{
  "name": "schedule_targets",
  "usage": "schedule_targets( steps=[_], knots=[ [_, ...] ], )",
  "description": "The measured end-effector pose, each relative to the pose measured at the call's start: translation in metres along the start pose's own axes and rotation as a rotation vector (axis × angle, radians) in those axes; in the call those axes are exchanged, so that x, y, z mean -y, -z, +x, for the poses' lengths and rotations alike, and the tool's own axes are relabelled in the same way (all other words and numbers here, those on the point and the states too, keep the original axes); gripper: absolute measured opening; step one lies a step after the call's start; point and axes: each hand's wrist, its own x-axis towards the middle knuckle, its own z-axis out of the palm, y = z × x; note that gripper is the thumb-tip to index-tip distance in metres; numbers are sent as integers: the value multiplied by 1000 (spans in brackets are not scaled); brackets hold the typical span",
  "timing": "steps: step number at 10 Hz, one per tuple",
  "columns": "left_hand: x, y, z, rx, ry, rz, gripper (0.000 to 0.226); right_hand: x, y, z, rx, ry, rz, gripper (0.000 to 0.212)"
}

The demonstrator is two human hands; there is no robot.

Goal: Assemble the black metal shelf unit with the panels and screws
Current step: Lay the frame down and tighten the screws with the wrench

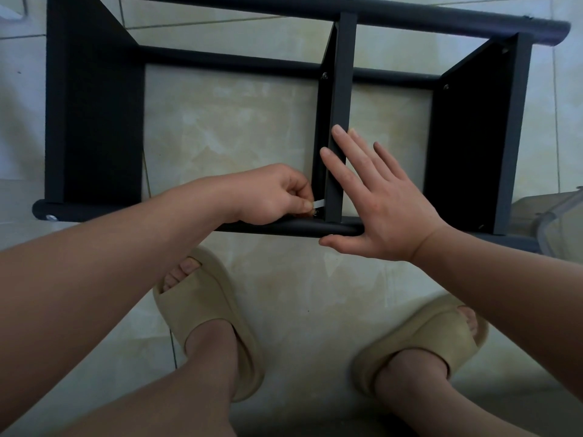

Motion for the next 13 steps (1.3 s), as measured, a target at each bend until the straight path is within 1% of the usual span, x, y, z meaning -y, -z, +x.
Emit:
schedule_targets(
  steps=[2,3,4,5,6,7,8,9,10,13],
  knots=[
    [2,3,1,39,-4,63,15,0,-1,0,-14,6,5,108],
    [4,10,1,-24,-10,138,3,0,-1,0,-15,4,10,108],
    [4,15,-1,-86,-27,261,6,0,-1,0,-7,3,10,108],
    [1,16,-2,-115,-84,356,6,0,-1,0,-5,3,9,108],
    [-3,14,0,-130,-103,263,9,0,-1,-1,-7,4,9,108],
    [-6,7,3,-107,-20,-94,10,0,-1,0,-11,6,8,107],
    [-8,-2,4,-76,102,-427,10,-1,-1,0,-5,6,8,108],
    [-9,-5,6,-136,117,-534,10,-1,-1,0,-15,9,12,108],
    [-9,-6,8,-185,101,-557,7,-1,-2,0,-24,11,17,107],
    [-5,-6,10,-213,67,-545,10,0,0,0,-15,4,22,107]
  ],
)
